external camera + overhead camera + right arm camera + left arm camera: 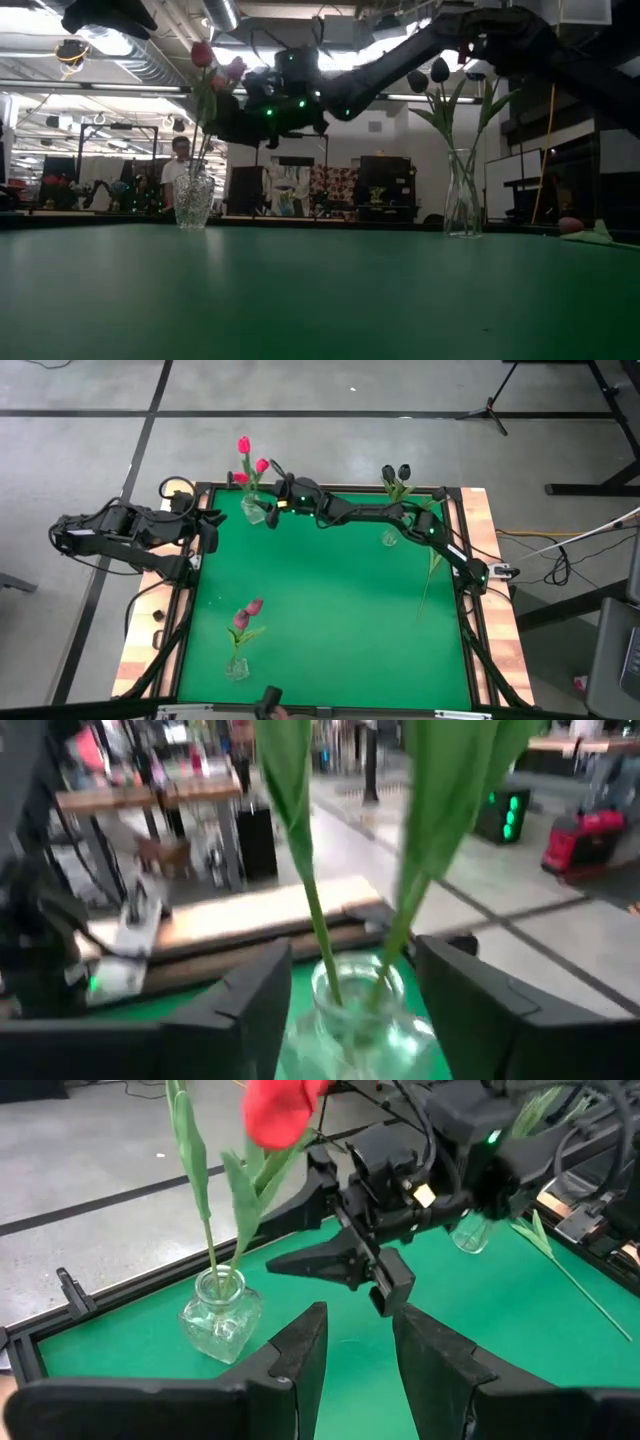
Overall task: Sort flowers into vase by color
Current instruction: Put the pink flower into the top left transparent vase
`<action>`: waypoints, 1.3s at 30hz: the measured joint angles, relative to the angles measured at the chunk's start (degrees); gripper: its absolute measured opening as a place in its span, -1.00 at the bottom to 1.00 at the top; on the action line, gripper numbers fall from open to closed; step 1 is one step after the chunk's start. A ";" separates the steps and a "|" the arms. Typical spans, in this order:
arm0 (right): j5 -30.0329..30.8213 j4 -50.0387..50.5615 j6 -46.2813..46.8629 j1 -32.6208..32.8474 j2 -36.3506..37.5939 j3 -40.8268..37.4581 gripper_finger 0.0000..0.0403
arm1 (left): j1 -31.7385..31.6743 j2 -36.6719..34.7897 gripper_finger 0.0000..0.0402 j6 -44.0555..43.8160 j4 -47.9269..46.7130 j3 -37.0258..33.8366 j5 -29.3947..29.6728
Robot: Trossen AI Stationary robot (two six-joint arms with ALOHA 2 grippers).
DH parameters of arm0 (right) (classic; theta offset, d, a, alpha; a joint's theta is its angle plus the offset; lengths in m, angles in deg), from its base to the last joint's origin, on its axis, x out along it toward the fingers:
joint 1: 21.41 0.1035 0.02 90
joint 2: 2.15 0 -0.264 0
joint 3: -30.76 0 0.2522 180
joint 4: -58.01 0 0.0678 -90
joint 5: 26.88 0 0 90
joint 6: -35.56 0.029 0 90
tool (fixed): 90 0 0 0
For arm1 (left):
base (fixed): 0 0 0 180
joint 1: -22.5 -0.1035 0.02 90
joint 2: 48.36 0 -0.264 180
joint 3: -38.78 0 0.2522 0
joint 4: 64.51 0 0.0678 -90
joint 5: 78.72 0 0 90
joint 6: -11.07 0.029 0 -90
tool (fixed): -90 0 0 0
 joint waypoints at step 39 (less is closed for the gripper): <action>13.05 85.26 4.46 13.20 22.35 -6.82 0.13 | 0.11 0.01 -0.43 -0.01 -0.87 0.00 -6.03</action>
